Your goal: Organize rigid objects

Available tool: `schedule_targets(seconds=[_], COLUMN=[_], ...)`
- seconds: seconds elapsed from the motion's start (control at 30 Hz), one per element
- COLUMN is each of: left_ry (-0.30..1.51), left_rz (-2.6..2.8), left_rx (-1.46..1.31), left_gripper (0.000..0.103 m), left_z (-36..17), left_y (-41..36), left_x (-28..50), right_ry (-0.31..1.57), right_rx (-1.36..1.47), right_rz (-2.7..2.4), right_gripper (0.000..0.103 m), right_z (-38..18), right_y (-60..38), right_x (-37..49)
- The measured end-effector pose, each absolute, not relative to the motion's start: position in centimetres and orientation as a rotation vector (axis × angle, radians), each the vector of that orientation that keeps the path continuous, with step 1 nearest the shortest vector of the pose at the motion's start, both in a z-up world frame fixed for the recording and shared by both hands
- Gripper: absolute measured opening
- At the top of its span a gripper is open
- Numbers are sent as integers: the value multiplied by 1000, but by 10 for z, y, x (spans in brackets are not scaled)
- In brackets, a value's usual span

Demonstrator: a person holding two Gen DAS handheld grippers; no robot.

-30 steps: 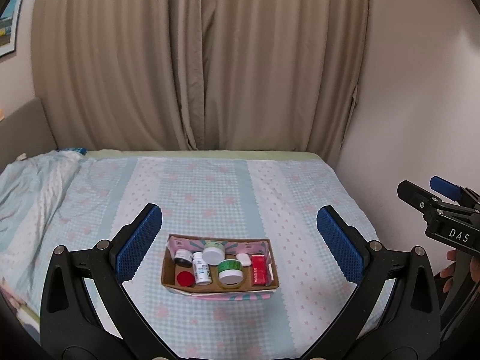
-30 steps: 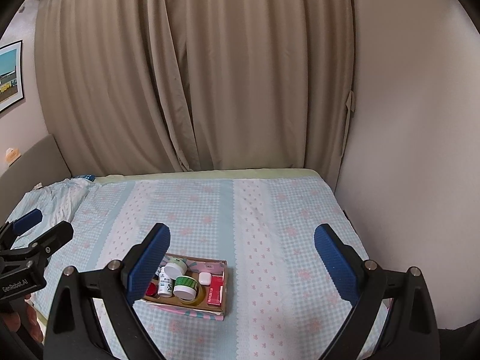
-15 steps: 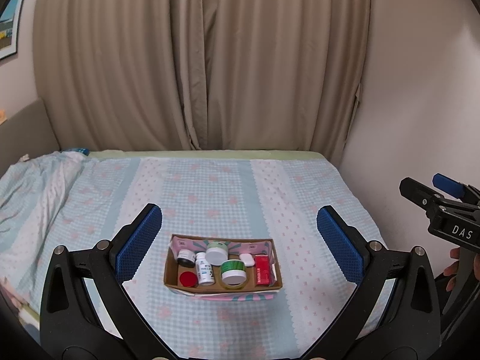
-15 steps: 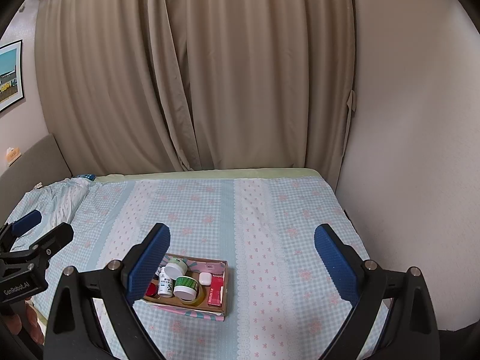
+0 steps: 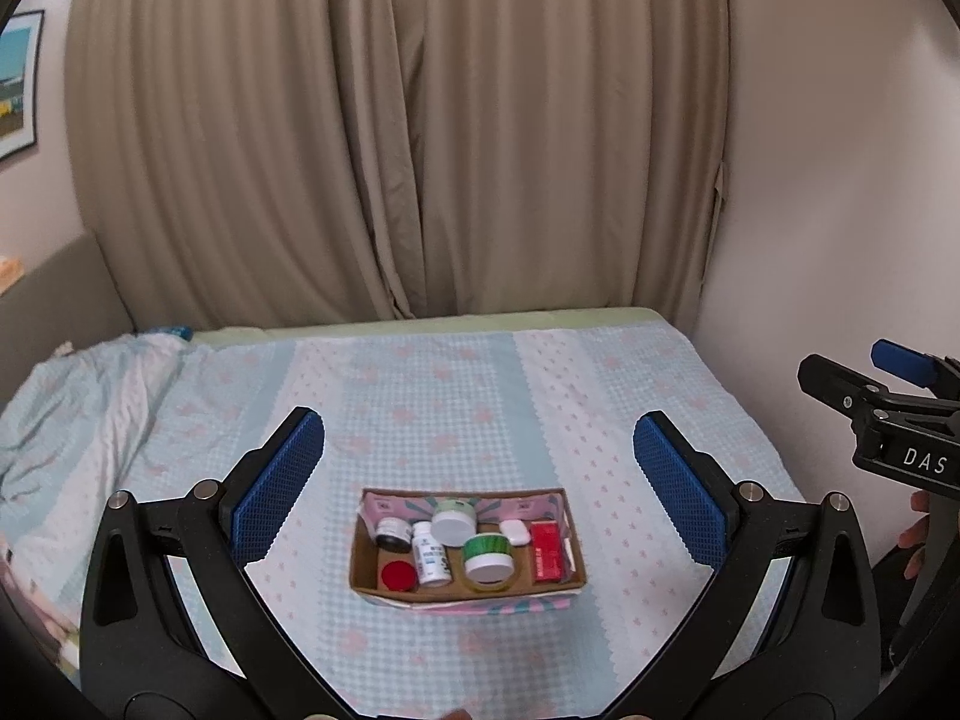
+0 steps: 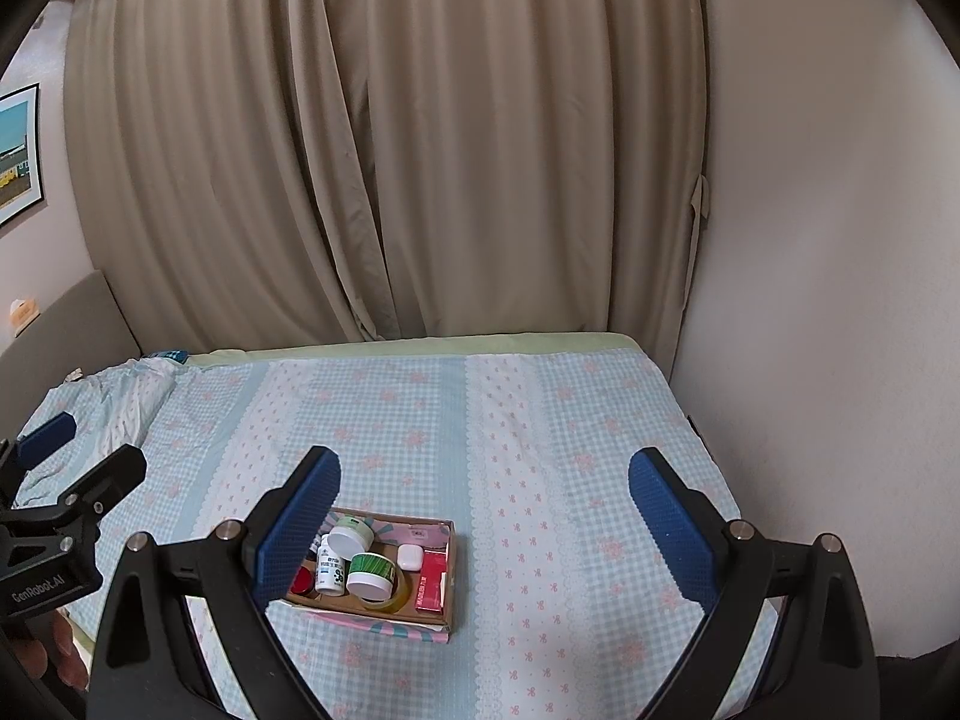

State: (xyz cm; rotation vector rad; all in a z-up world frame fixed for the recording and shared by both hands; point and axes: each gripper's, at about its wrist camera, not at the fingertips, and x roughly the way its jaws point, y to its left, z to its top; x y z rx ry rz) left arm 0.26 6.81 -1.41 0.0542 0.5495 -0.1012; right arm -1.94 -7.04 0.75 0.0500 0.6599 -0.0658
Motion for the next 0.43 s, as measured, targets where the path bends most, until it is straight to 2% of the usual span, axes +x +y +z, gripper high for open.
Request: schedule_targets(seconds=[0.43], left_ry=[493], left_rz=[-95], left_rx=[49], left_gripper=[103], left_z=[-11], left_y=[67], left_x=[-3], right_ry=[661], right_rx=[55], right_rz=[-65], right_gripper=[96], right_z=[7], right_y=[-70], right_x=[-18])
